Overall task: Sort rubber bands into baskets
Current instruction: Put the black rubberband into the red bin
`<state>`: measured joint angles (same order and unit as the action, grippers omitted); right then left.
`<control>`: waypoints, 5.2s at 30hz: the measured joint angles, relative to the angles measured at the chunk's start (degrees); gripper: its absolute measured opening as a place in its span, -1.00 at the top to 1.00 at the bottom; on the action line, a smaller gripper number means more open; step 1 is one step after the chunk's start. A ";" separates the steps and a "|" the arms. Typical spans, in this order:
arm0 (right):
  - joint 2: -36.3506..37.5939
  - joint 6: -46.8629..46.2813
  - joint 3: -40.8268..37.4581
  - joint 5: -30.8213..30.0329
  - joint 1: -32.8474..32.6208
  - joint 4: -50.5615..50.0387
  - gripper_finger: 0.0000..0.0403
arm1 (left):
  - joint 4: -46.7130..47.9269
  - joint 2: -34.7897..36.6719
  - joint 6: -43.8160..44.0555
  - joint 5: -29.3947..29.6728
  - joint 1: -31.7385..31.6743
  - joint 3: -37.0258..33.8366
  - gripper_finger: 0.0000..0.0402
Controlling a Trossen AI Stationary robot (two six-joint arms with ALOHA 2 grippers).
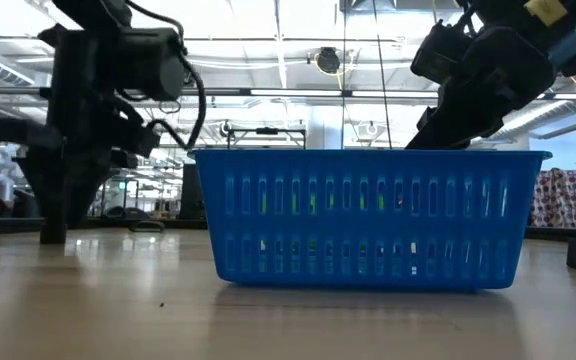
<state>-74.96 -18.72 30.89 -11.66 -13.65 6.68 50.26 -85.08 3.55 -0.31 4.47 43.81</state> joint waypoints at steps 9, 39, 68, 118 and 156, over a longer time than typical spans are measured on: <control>0.00 -0.04 0.00 0.00 0.04 0.76 0.40 | -0.28 -2.23 -1.46 -0.37 -0.28 0.01 0.68; 0.03 1.20 0.00 0.01 0.04 0.37 0.40 | 13.05 8.19 48.05 -25.73 23.94 9.18 0.99; 0.04 -1.61 0.00 1.29 0.04 0.33 0.40 | 11.56 8.12 54.69 -15.87 34.26 9.16 0.42; 0.04 -12.13 -0.02 -3.48 0.00 -18.34 0.40 | -53.81 -32.95 -3.42 -10.36 -22.38 36.79 0.18; 0.07 -8.67 -0.02 -3.28 -5.53 -16.34 0.40 | -32.56 -43.64 -7.06 -5.44 -19.67 50.14 0.94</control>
<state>-74.89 -27.40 30.87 -14.94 -19.18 -9.66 17.69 -128.73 -3.51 -5.76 -15.21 93.95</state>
